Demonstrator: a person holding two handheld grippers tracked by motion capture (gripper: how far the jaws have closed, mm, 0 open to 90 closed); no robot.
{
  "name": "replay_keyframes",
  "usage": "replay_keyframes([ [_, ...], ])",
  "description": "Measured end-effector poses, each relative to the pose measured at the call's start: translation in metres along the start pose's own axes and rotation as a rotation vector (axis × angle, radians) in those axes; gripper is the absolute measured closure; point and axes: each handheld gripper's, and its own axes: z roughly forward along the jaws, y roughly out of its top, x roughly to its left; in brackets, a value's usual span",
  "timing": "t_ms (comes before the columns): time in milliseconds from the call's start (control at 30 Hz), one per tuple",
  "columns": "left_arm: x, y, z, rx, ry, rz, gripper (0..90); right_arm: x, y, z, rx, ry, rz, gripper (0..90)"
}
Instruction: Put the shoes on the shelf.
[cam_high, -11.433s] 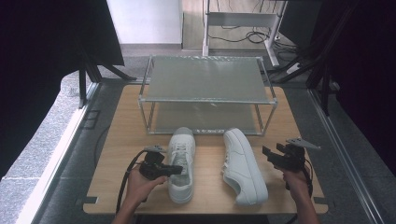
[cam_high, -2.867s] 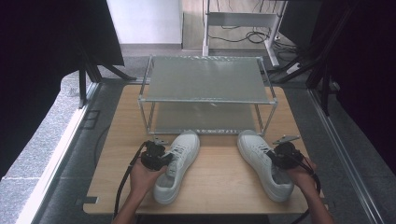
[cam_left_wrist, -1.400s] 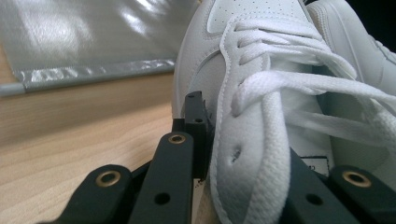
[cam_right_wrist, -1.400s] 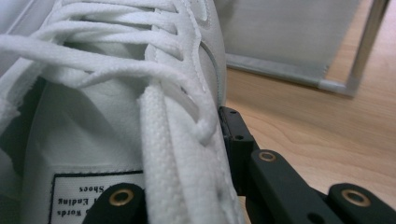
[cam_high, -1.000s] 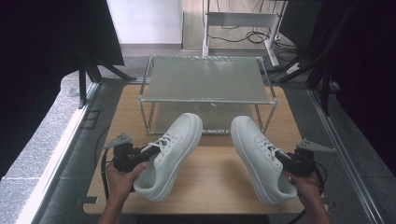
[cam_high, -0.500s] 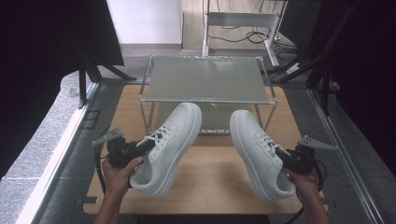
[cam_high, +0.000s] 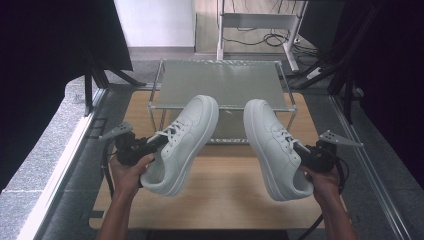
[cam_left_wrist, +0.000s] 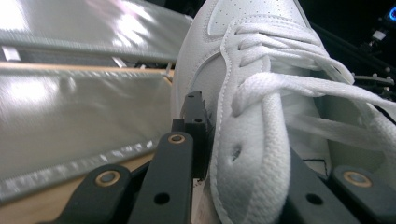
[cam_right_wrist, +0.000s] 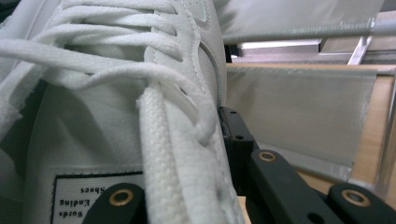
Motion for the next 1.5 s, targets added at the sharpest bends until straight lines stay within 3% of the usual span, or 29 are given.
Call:
replay_keyframes([
  [333,0.001,0.03,0.007,-0.034,0.004,0.0,82.3,0.002,0.031,0.007,-0.014,-0.008,-0.007,87.1],
  [500,0.002,0.055,0.018,-0.049,0.0,0.008,82.3,0.004,0.059,0.015,-0.009,-0.025,-0.034,87.1],
  [600,0.001,0.064,0.025,-0.037,-0.012,0.008,82.2,0.003,0.072,0.02,-0.014,-0.017,-0.018,87.1],
  [733,0.002,0.07,0.034,-0.018,-0.033,-0.003,82.2,0.002,0.085,0.028,-0.005,-0.013,-0.012,87.1],
  [867,0.003,0.075,0.045,-0.007,-0.018,-0.002,82.2,0.001,0.093,0.032,-0.008,-0.038,-0.017,87.1],
  [1033,0.007,0.086,0.061,0.001,-0.009,-0.017,82.2,-0.003,0.106,0.039,-0.02,-0.049,0.015,87.0],
  [1200,0.011,0.094,0.066,-0.018,-0.019,-0.039,82.2,-0.007,0.119,0.047,-0.018,-0.071,0.021,87.1],
  [1267,0.014,0.101,0.07,-0.023,-0.015,-0.067,82.2,-0.008,0.125,0.05,-0.019,-0.084,0.03,87.0],
  [1500,0.017,0.11,0.076,-0.01,0.015,-0.074,82.0,-0.011,0.135,0.057,-0.024,-0.109,0.044,87.0],
])
